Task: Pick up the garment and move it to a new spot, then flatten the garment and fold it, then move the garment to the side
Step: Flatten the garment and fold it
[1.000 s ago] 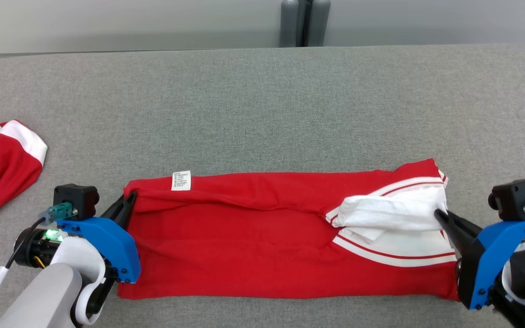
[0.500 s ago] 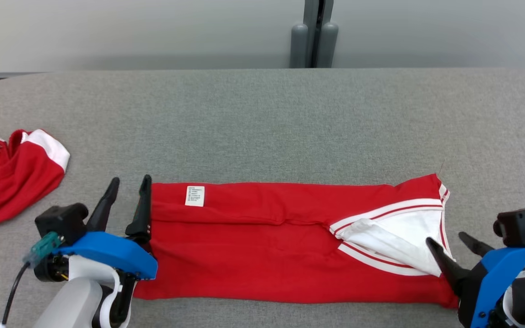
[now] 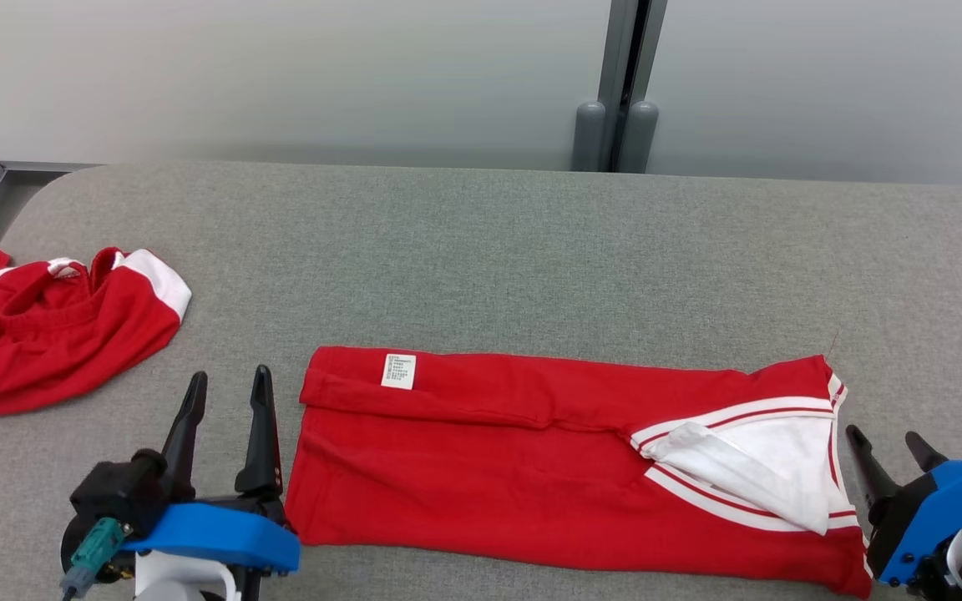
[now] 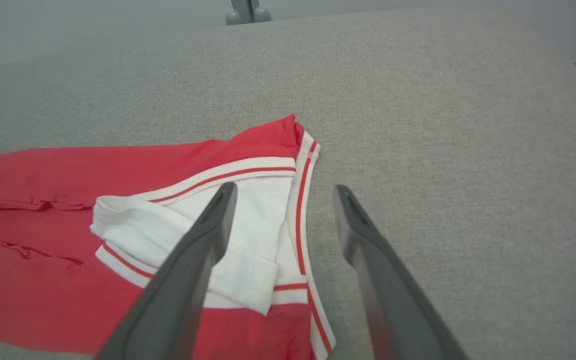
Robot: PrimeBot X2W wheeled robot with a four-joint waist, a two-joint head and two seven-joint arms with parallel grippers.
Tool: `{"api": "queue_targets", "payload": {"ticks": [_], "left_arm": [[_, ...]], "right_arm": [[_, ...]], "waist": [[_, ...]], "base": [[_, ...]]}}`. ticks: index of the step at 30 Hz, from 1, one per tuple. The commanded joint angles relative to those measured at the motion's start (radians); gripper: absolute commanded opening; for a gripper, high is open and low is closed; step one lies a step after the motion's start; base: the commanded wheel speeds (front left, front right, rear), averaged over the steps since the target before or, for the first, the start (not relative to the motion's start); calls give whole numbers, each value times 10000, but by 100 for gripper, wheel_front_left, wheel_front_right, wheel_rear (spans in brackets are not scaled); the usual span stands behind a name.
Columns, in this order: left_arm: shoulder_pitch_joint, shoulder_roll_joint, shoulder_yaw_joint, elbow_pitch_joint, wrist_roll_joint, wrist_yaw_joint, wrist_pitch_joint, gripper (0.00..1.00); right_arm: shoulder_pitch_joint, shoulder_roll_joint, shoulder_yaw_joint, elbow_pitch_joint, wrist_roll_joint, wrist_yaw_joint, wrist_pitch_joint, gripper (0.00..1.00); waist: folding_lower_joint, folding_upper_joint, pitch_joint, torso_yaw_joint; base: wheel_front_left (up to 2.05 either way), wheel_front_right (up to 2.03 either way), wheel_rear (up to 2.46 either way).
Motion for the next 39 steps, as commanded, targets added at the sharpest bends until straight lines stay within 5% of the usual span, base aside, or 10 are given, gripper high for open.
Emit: {"api": "queue_targets", "payload": {"ticks": [1,27,28,29,30,39], "left_arm": [[180,-57,48,40,186,13,-37,100],[530,-743,1097,599,1314,-858,-41,100],[531,-747,1103,617,1342,-878,-41,100],[517,-755,1110,629,1374,-902,-41,100],[494,-751,1086,655,1412,-931,-42,100],[339,-715,1213,640,1673,-994,-43,100]], "right_arm": [[-173,6,-16,252,-94,5,-130,100],[-1853,71,27,5961,-574,5,-1066,100],[-1855,92,136,6069,-559,6,-1007,50],[-1864,108,186,6121,-552,16,-1034,19],[-1882,118,232,6151,-527,16,-1074,0],[-1829,-33,-856,4762,-1145,-6,-1713,0]], "waist": [[1,1,1,19],[1,1,291,437],[1,1,302,433],[1,1,316,426],[1,1,328,417],[1,1,250,227]], "base": [[0,0,0],[0,0,0],[0,0,0],[0,0,0],[0,0,0],[0,0,0]]}}
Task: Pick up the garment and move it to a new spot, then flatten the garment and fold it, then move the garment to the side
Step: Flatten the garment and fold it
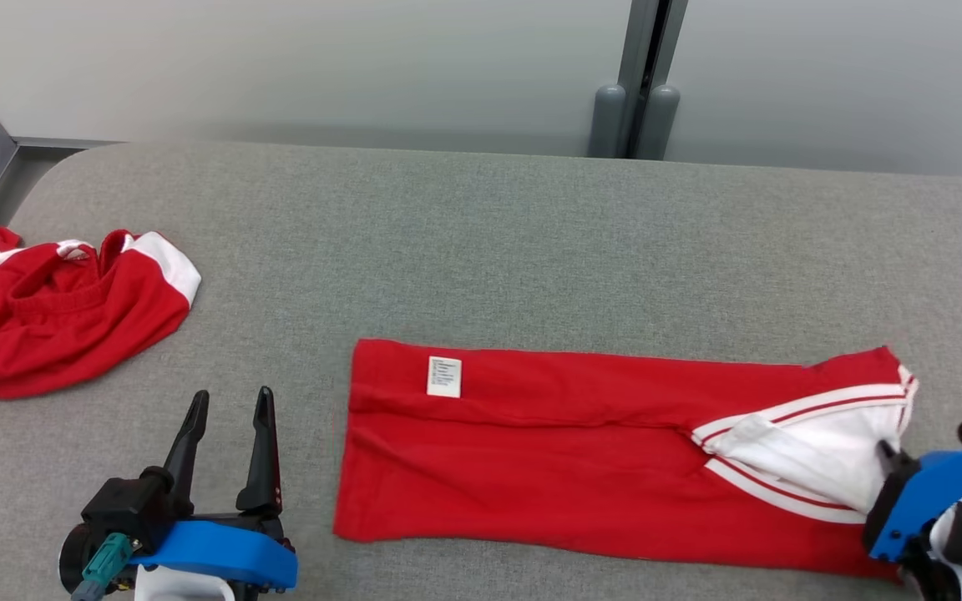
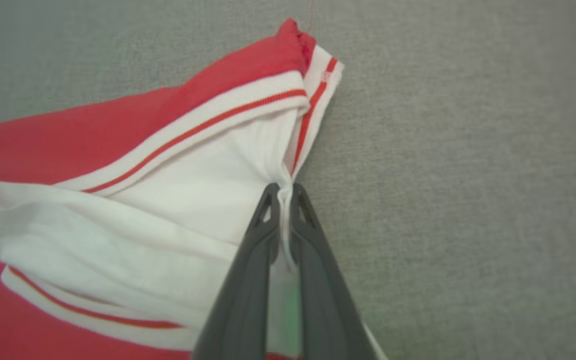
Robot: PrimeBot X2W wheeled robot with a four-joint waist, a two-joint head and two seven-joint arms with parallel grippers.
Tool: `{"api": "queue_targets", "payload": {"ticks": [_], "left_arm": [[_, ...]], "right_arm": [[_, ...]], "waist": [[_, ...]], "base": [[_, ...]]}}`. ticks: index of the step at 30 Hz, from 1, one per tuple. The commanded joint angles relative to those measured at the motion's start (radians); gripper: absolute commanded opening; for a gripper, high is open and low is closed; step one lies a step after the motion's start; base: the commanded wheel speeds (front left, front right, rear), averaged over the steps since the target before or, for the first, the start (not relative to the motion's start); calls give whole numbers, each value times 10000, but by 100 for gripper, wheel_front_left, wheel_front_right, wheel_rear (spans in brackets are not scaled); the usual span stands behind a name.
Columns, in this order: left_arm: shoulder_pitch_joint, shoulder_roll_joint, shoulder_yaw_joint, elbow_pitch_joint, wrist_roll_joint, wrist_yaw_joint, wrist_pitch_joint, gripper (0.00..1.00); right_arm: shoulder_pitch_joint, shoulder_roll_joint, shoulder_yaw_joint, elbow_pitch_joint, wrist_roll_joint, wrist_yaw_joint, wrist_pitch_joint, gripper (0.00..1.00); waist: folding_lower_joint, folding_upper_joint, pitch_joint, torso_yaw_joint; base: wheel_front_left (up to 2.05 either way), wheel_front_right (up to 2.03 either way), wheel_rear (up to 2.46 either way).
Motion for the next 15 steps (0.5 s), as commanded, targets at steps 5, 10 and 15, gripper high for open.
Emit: {"api": "queue_targets", "payload": {"ticks": [5,10,15], "left_arm": [[-190,123,38,-90,207,-69,-43,100],[-481,191,-10,-43,259,-121,-5,100],[-799,301,-54,5,211,-142,244,100]], "right_arm": [[279,-86,-873,-1211,-543,-13,266,0],[521,-272,-1517,-2292,-1121,-11,870,0],[736,-486,-1361,-3152,-1506,-10,1284,0]], "waist": [[-1,-2,-65,-139],[-1,-2,-127,-206],[-1,-2,-246,-280]], "base": [[0,0,0],[0,0,0],[0,0,0]]}}
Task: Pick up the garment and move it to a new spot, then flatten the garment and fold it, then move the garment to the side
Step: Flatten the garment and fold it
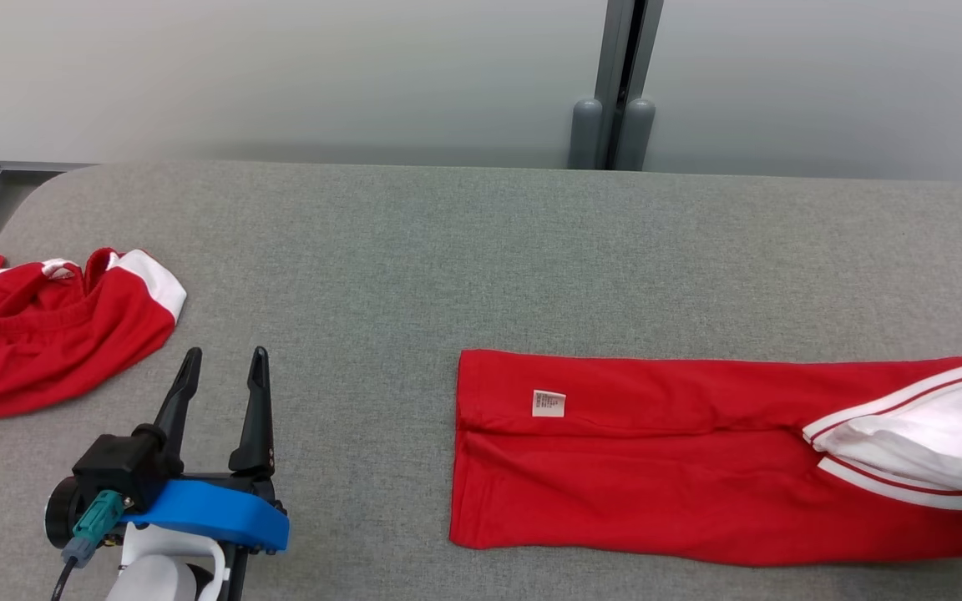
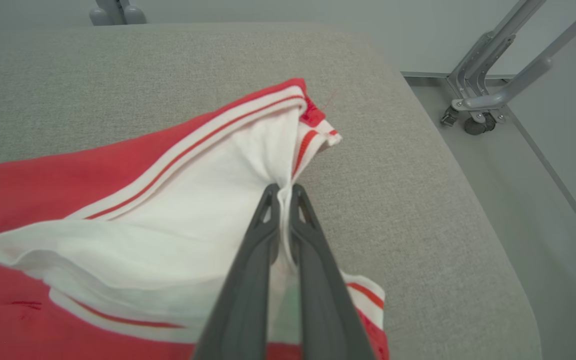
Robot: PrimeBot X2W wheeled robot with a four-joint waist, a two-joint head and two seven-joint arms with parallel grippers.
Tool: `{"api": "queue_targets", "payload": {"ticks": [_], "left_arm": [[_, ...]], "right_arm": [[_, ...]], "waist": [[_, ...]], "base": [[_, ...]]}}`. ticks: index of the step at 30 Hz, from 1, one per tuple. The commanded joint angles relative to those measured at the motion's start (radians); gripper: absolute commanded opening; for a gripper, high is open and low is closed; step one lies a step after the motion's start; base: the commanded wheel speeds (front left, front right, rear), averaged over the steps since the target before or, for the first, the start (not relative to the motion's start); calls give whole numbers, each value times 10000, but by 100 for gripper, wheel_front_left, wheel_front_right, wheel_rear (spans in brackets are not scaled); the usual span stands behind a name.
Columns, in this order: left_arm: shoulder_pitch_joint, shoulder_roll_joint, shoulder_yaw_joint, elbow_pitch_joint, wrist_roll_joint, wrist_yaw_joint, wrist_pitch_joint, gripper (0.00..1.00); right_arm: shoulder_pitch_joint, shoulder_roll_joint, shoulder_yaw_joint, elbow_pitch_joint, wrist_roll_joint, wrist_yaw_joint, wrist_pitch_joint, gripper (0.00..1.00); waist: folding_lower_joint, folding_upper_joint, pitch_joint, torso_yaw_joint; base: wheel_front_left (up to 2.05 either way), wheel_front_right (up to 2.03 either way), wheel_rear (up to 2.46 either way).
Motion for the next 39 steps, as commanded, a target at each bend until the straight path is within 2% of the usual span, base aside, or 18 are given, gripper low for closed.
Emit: {"api": "queue_targets", "payload": {"ticks": [1,6,11,16,21,26,39], "left_arm": [[-141,58,0,14,-17,-47,58,100],[-158,62,-73,-82,-38,33,152,100],[-40,63,-148,-150,-71,46,185,100],[-24,39,-210,-202,-146,10,187,100],[-257,-92,-431,-153,-162,-86,194,100],[-482,-96,-525,34,-182,-176,133,100],[-730,-215,-732,372,-228,-238,-25,100]], "right_arm": [[107,-75,100,-142,-65,-2,19,0],[403,157,1486,-809,129,-2,297,0],[539,322,3947,-1018,484,-1,446,0],[-230,351,5964,-189,1239,-1,248,0],[-1211,358,7315,1085,2188,-1,-151,0],[-1922,355,8213,2160,2712,-1,-521,0],[-2835,357,9130,4315,3858,-1,-1300,0]], "waist": [[-1,-2,-30,-19],[-1,-2,-179,-66],[-1,-2,-210,-75],[-1,-2,-73,21],[-1,-2,131,409],[-1,-2,318,812],[-1,-2,430,1247]], "base": [[0,0,0],[0,0,0],[0,0,0],[0,0,0],[0,0,0],[0,0,0],[0,0,0]]}}
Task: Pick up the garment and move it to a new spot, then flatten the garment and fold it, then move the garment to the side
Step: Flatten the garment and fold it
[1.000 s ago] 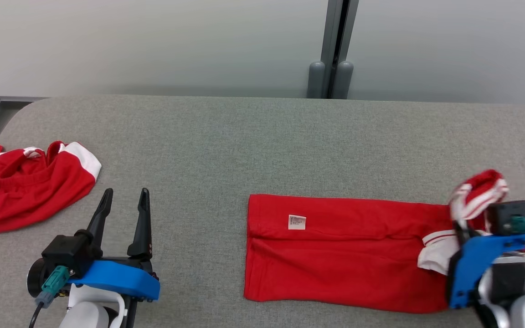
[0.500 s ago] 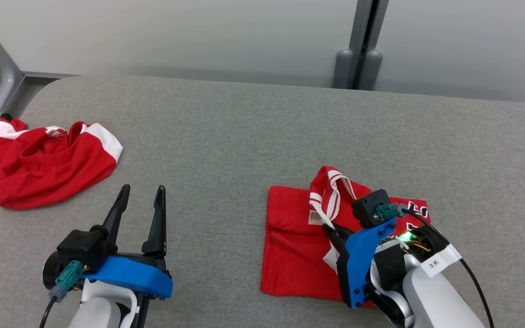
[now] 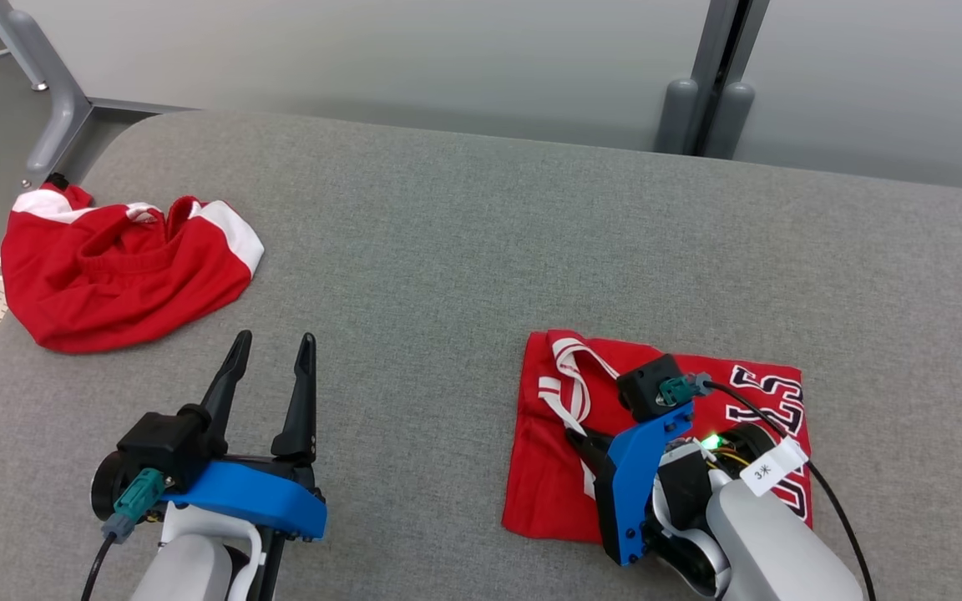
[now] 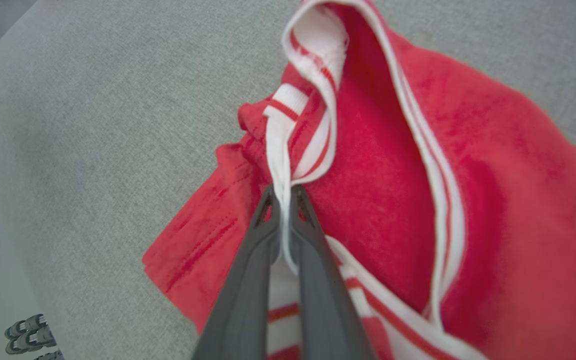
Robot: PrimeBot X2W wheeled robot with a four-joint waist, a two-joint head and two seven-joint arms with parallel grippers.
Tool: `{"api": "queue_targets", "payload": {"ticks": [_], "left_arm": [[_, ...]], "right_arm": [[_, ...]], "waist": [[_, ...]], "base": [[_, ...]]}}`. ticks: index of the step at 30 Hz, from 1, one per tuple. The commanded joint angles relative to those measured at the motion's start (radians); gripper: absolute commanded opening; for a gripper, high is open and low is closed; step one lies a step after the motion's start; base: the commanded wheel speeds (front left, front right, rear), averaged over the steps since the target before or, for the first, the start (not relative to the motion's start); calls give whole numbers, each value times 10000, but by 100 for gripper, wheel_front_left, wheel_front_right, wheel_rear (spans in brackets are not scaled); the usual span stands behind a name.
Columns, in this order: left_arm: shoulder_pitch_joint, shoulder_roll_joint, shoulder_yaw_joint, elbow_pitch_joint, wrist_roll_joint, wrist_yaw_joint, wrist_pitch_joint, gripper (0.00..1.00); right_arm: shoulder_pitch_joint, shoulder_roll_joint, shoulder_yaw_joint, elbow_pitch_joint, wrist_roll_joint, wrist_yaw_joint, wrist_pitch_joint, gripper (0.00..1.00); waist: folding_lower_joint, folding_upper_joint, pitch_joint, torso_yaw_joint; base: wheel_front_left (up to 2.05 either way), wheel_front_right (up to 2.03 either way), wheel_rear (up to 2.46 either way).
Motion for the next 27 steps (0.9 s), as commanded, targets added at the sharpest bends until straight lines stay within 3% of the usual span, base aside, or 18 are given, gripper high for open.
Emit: {"api": "queue_targets", "payload": {"ticks": [1,9,10,11,17,21,24,27], "left_arm": [[-158,9,-29,33,-32,-12,-50,100],[-279,-14,-156,219,-35,-45,-82,100],[-278,-16,-170,234,-43,-50,-86,100],[-273,-11,-178,252,-52,-54,-90,100],[-54,123,-90,280,-147,27,-117,100],[76,226,23,175,-228,132,-134,100],[234,334,150,23,-267,233,-125,100],[372,407,221,-165,-309,347,-86,100]], "right_arm": [[-254,-24,53,119,87,1,-133,0],[-835,-14,549,1067,777,1,-704,0],[-873,-13,673,1153,933,3,-690,40],[-893,-14,783,1186,1161,3,-745,100],[-899,-26,1496,721,2873,1,-1274,100],[-933,-32,1345,-220,3924,1,-1932,100],[-798,-49,411,-650,3314,1,-2510,100],[-254,-150,-1113,-1039,1745,1,-2716,100]], "waist": [[0,-1,26,14],[0,-1,-34,179],[0,-1,-51,202],[0,-1,-70,221],[0,-1,-248,105],[0,-1,-394,-138],[0,-1,-492,-384],[0,-1,-574,-570]], "base": [[0,0,0],[0,0,0],[0,0,0],[0,0,0],[0,0,0],[0,0,0],[0,0,0],[0,0,0]]}}
